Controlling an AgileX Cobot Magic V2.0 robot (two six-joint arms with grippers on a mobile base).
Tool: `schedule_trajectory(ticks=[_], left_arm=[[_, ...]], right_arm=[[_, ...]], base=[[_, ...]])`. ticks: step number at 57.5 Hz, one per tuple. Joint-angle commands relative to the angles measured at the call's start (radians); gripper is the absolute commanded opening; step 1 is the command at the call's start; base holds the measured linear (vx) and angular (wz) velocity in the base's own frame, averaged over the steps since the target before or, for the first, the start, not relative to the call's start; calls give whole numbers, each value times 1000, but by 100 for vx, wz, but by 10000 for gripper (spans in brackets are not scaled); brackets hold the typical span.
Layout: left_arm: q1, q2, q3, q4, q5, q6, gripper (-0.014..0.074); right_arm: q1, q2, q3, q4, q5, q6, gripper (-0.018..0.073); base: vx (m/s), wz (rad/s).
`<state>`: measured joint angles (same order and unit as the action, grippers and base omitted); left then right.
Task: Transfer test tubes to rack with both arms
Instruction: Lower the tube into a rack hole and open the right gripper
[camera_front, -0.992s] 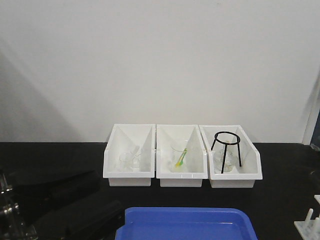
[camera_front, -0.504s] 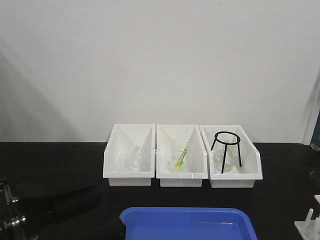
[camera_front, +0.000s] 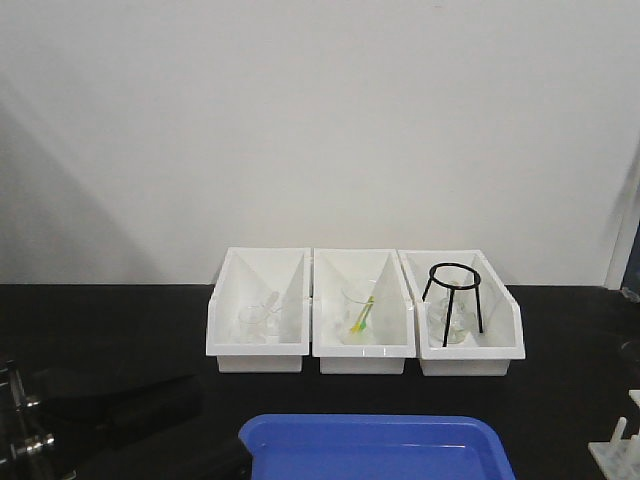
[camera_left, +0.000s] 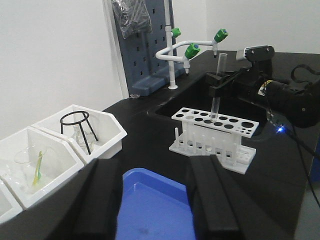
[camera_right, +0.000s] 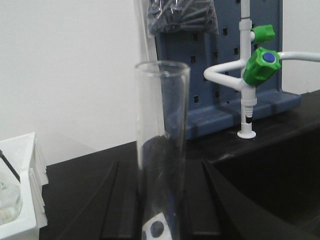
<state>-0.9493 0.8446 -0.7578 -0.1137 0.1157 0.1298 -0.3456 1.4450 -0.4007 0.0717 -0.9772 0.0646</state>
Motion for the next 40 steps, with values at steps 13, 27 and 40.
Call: schedule_trajectory(ticks=[13,27,40], left_arm=[[-7,3,-29,1,-77,0,426],[-7,3,-29,1,-75,0,426],[-7,3,-29,1,-75,0,426]], right_arm=[[-7,33,-88,-48,-124,1,-6],[-7,33,-112,-46,-63,-1,-6],[-7,33,-112,-46,-17,-2,-6]], base=[[0,0],[0,0],[0,0]])
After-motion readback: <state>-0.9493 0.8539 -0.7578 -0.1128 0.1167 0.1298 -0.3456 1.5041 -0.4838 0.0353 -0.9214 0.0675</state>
